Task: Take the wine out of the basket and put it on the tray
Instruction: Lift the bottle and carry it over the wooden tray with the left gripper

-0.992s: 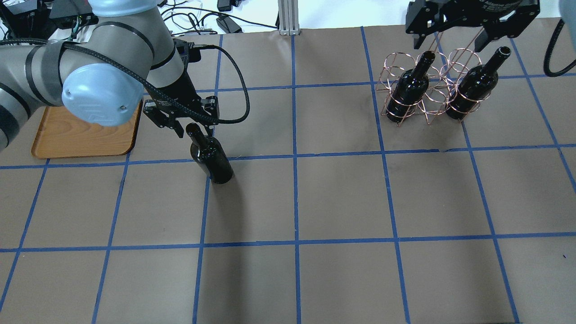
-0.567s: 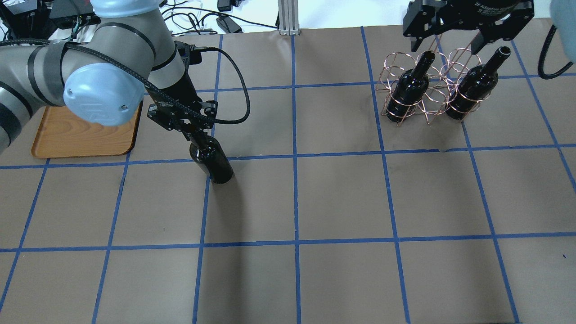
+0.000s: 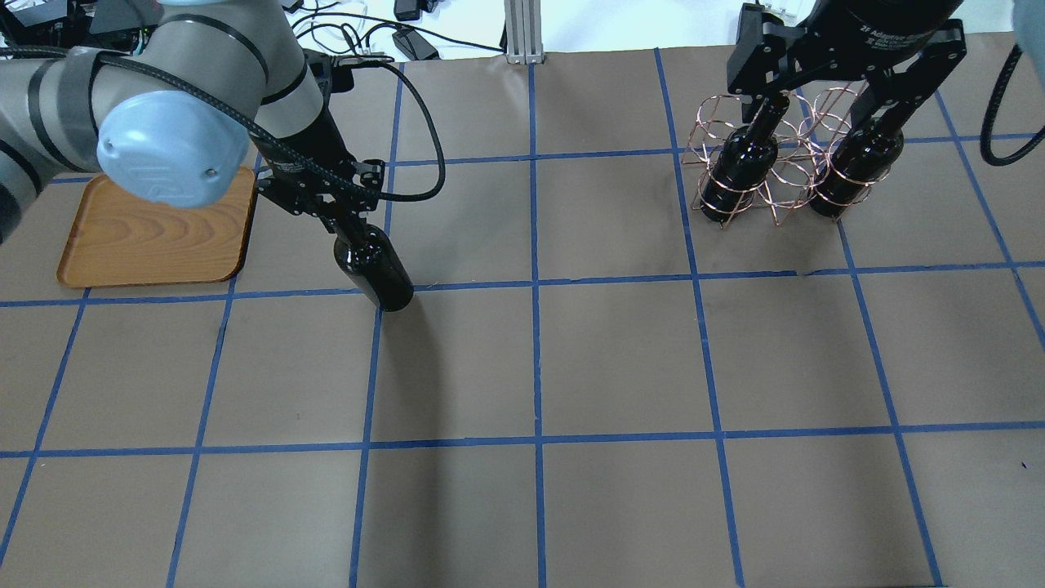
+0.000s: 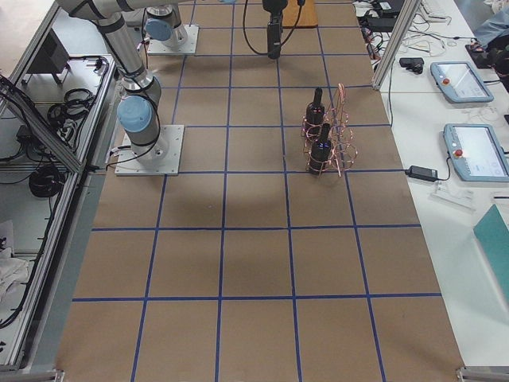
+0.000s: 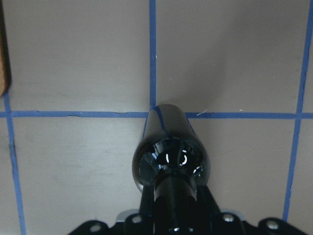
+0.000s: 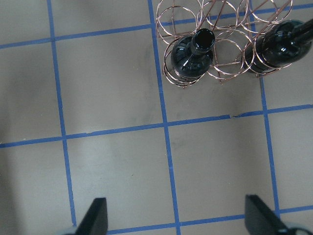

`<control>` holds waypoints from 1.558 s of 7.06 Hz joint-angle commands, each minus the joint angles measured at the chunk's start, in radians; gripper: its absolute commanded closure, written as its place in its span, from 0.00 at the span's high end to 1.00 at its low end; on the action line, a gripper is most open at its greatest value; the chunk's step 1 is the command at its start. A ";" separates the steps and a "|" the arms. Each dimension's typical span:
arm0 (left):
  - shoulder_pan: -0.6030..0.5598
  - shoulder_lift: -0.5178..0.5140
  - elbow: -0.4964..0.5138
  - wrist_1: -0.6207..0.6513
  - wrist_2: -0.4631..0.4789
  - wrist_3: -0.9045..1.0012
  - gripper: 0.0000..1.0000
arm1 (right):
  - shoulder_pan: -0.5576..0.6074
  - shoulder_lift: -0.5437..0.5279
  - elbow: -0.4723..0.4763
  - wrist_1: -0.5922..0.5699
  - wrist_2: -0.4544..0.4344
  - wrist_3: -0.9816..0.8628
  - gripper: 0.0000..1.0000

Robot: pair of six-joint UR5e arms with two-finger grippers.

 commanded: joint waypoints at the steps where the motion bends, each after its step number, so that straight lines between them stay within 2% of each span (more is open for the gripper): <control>1: 0.075 -0.024 0.136 -0.051 0.034 0.075 0.00 | 0.000 0.000 -0.002 0.017 0.007 -0.008 1.00; 4: 0.318 -0.081 0.239 -0.053 0.024 0.408 0.00 | 0.000 -0.003 -0.002 0.034 -0.004 -0.043 1.00; 6: 0.438 -0.157 0.308 -0.052 0.012 0.571 0.00 | 0.000 -0.003 -0.002 0.036 -0.004 -0.045 1.00; 9: 0.560 -0.262 0.378 -0.041 0.012 0.694 0.00 | 0.000 -0.003 0.001 0.034 -0.002 -0.049 1.00; 11: 0.565 -0.314 0.379 0.011 0.004 0.694 0.00 | 0.000 -0.003 0.001 0.034 -0.001 -0.049 1.00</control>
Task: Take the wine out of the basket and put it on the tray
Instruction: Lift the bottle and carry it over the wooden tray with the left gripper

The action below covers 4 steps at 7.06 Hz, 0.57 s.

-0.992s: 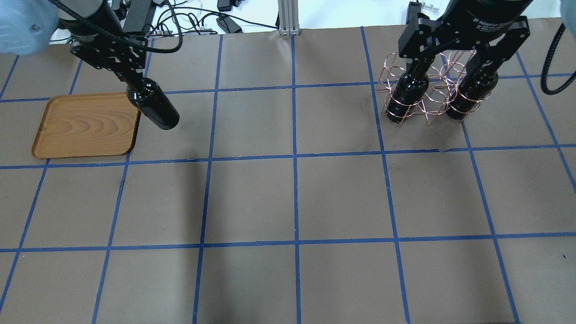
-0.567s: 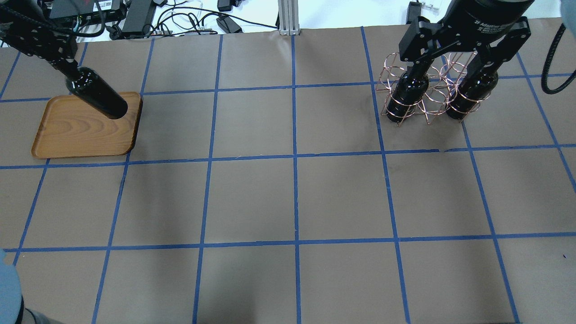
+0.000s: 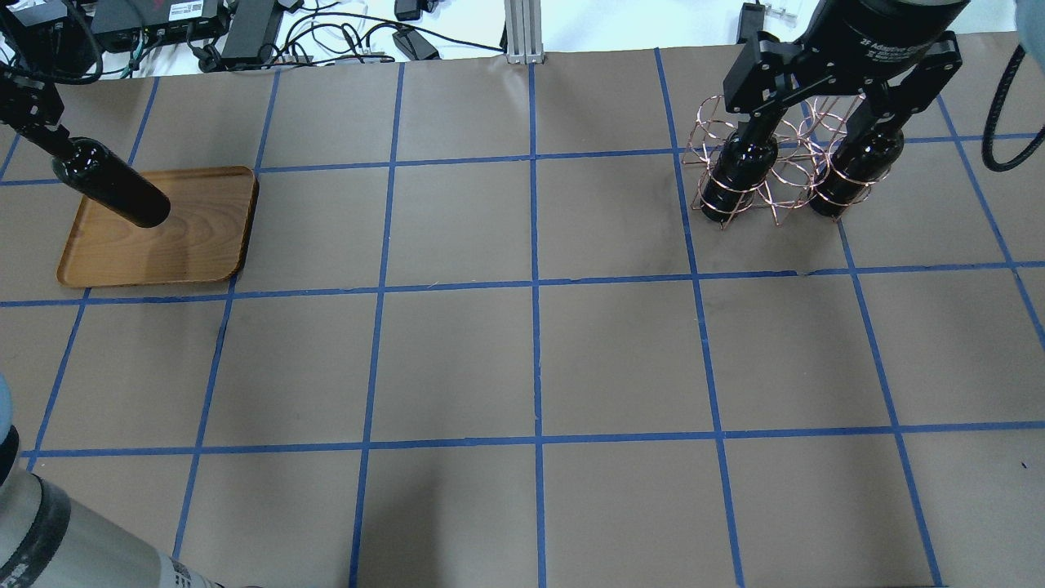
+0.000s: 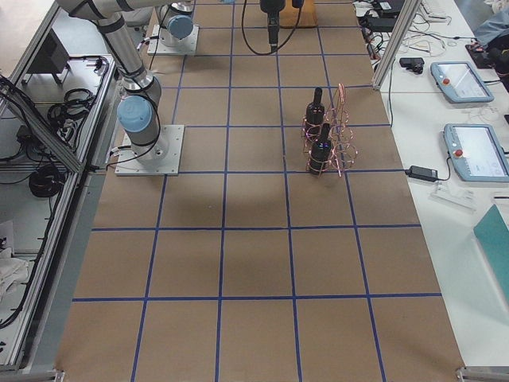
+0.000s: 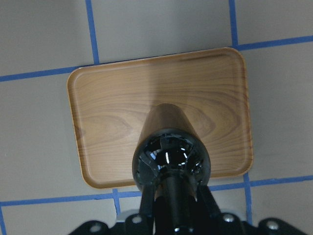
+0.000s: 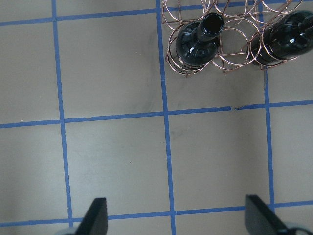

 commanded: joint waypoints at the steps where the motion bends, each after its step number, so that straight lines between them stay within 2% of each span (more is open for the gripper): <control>1: 0.007 -0.050 0.003 0.044 -0.003 0.005 0.00 | 0.000 0.000 0.000 0.000 -0.001 0.000 1.00; 3: 0.007 -0.058 0.002 0.045 0.001 0.005 0.00 | 0.000 0.000 0.000 0.000 -0.003 -0.017 1.00; 4: 0.010 -0.058 -0.002 0.042 -0.002 0.011 0.17 | 0.000 0.000 0.000 0.000 -0.003 -0.017 1.00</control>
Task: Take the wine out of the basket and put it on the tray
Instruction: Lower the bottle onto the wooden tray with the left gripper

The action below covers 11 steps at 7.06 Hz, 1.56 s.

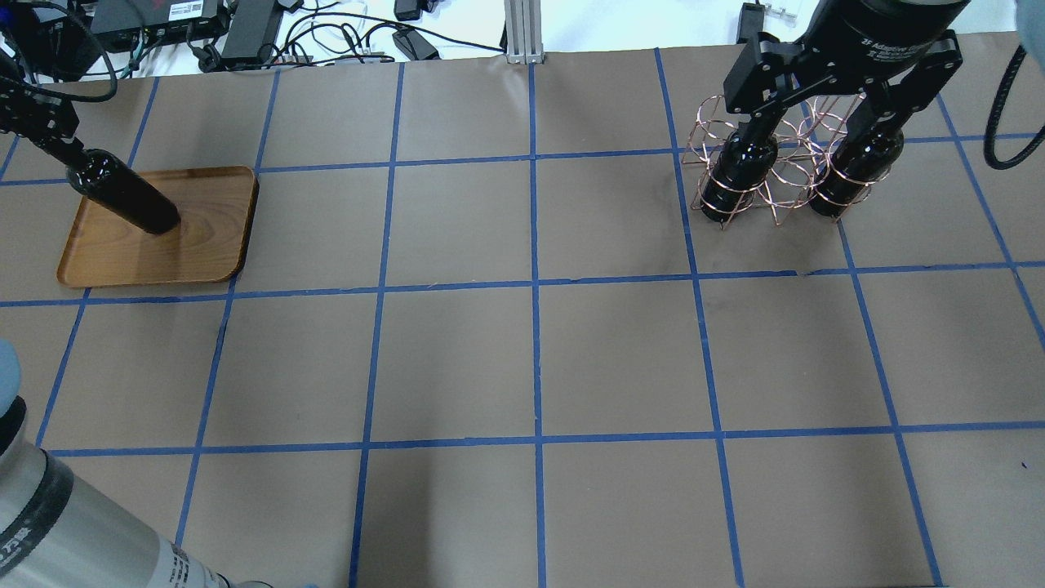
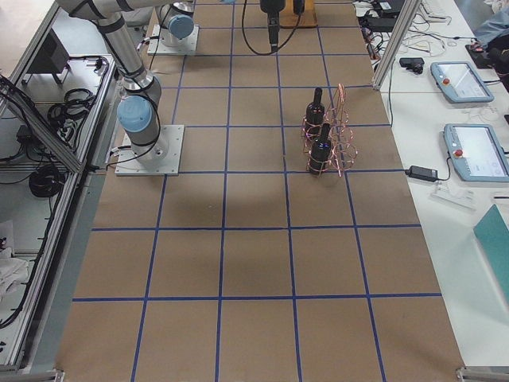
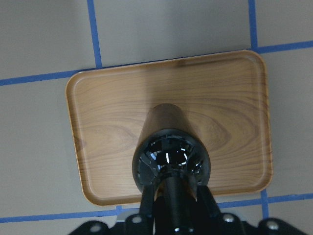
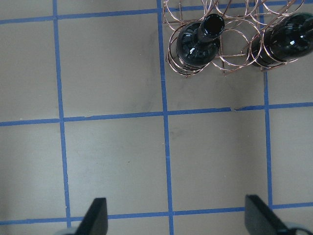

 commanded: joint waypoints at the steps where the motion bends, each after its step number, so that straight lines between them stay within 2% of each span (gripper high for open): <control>1: 0.010 -0.001 -0.007 0.000 -0.003 0.035 0.44 | 0.000 0.000 -0.001 0.000 0.000 -0.002 1.00; 2: 0.013 -0.001 -0.007 0.000 -0.003 0.035 0.77 | 0.000 0.000 -0.001 0.000 0.000 -0.004 1.00; 3: 0.013 0.003 -0.007 -0.001 -0.003 0.037 1.00 | 0.000 0.000 0.000 0.000 0.000 -0.004 1.00; 5: 0.013 0.028 -0.010 -0.009 0.000 0.028 1.00 | 0.000 0.000 -0.001 -0.002 0.000 -0.004 1.00; 6: 0.007 0.052 -0.013 -0.027 -0.027 0.025 1.00 | 0.000 0.001 -0.001 -0.005 0.000 -0.004 1.00; 8: -0.034 0.158 -0.016 -0.206 -0.018 -0.106 1.00 | 0.000 0.002 -0.001 -0.003 0.000 -0.004 1.00; 9: -0.085 0.213 -0.040 -0.222 -0.018 -0.144 1.00 | 0.000 0.002 -0.001 -0.005 0.001 -0.004 1.00; 11: -0.182 0.320 -0.164 -0.219 -0.044 -0.262 1.00 | 0.000 0.002 -0.001 -0.008 0.001 -0.004 1.00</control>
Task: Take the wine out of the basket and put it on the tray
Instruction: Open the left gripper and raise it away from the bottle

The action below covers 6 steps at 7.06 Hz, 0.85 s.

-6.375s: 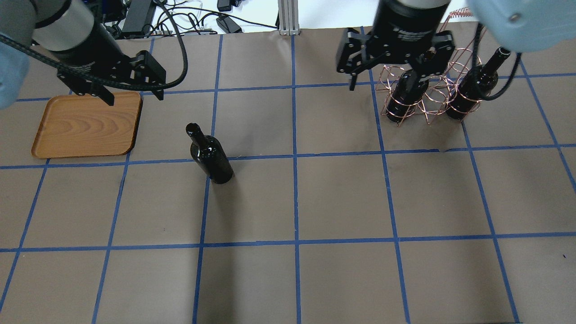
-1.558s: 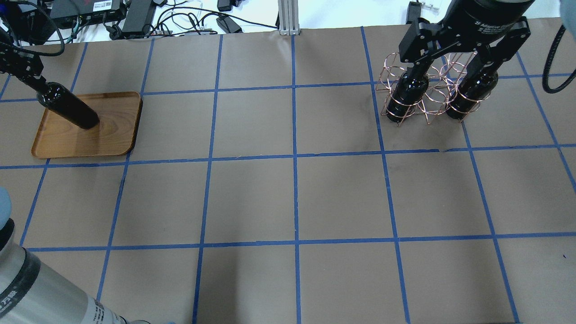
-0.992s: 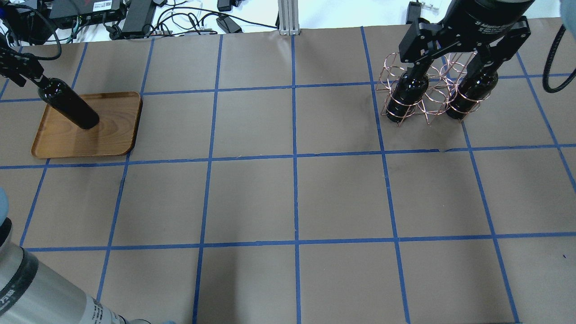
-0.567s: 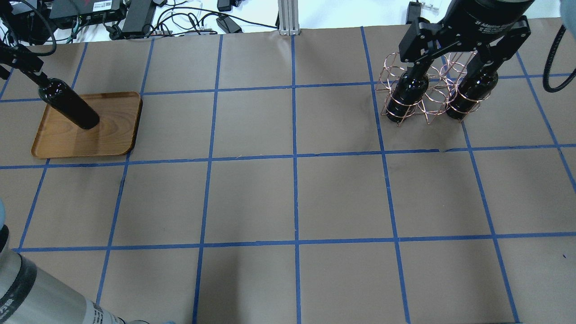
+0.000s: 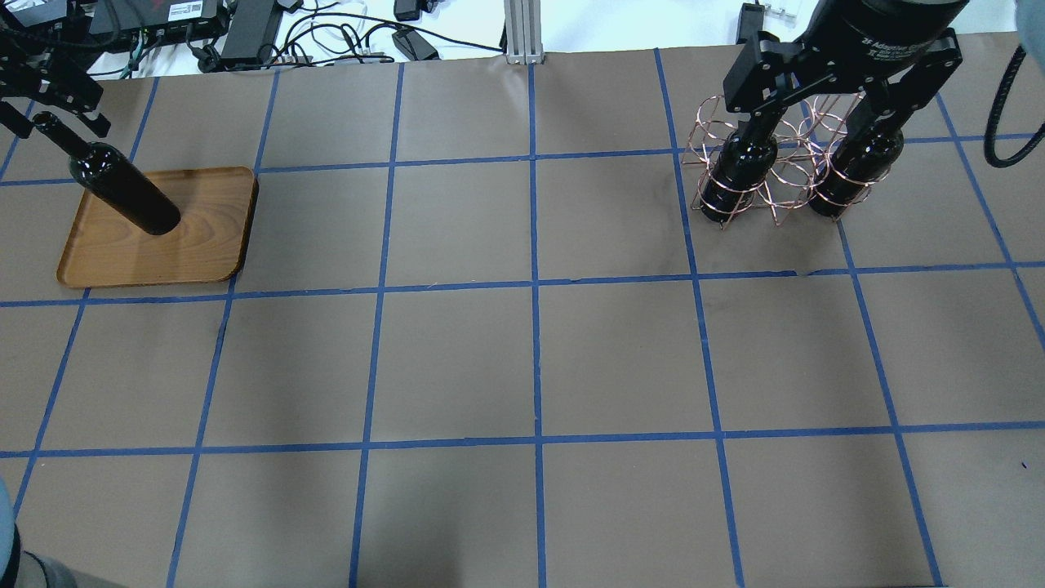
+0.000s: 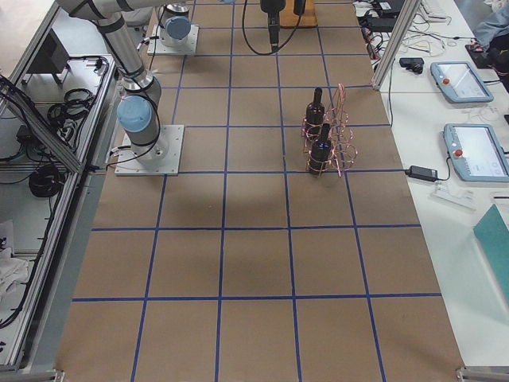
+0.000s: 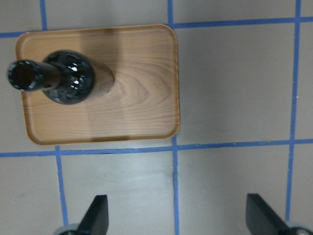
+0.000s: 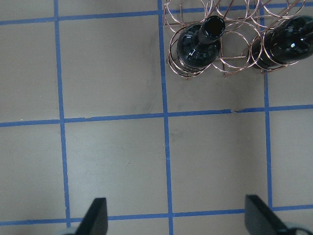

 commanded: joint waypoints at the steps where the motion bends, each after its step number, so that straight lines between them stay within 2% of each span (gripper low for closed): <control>1: -0.123 0.108 -0.085 -0.001 -0.014 -0.191 1.00 | 0.000 0.002 0.000 -0.002 0.000 0.000 1.00; 3: -0.281 0.138 -0.100 0.025 -0.014 -0.278 1.00 | 0.000 0.002 0.000 -0.003 0.000 0.002 1.00; 6: -0.418 0.173 -0.114 0.028 0.000 -0.447 1.00 | 0.000 0.002 0.000 -0.003 0.002 0.000 1.00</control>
